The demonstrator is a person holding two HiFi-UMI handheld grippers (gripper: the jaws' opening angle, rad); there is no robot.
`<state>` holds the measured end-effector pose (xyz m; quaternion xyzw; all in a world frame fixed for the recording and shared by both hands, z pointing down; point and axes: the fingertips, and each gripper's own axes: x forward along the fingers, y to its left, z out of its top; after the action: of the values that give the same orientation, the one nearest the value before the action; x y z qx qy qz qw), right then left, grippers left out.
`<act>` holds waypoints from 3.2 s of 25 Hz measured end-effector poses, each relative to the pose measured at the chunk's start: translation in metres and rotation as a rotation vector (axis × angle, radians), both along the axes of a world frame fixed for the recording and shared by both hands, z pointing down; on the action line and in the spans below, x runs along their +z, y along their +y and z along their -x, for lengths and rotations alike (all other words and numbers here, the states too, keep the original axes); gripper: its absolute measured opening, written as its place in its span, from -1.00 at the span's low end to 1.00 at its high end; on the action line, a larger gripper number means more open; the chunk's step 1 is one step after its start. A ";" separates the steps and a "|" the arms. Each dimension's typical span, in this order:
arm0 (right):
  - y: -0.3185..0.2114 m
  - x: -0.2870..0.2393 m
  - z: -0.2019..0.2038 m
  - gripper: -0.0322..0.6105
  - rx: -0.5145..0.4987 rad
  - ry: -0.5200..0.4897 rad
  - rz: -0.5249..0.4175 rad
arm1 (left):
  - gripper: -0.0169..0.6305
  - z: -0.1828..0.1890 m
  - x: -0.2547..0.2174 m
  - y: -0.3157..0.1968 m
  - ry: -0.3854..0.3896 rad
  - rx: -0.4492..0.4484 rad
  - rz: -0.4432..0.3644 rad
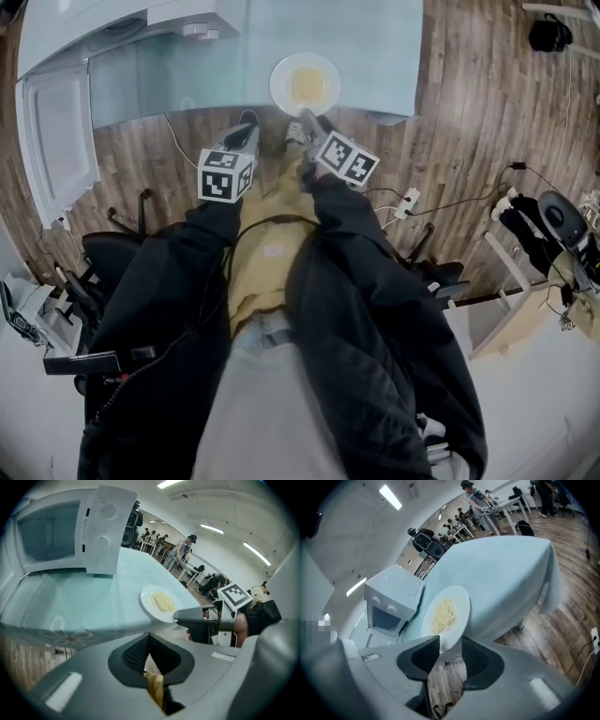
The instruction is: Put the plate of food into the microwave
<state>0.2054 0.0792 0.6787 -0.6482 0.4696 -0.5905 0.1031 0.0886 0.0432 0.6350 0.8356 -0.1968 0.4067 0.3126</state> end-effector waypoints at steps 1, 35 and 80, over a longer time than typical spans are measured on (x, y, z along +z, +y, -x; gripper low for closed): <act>-0.002 0.002 0.000 -0.46 0.015 -0.025 -0.005 | -0.96 0.001 0.001 0.000 -0.001 -0.001 0.000; -0.030 -0.029 0.049 -0.86 0.041 -0.431 -0.285 | -0.96 0.051 -0.006 -0.018 0.010 -0.135 -0.010; -0.230 -0.069 0.249 -0.86 -0.356 -0.503 -0.271 | -0.96 0.233 -0.035 -0.170 0.045 -0.607 -0.085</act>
<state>-0.0438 -0.1506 0.6101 -0.3704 0.6094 -0.6730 0.1962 -0.1443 -0.1273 0.5999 0.7596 -0.4475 0.2676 0.3887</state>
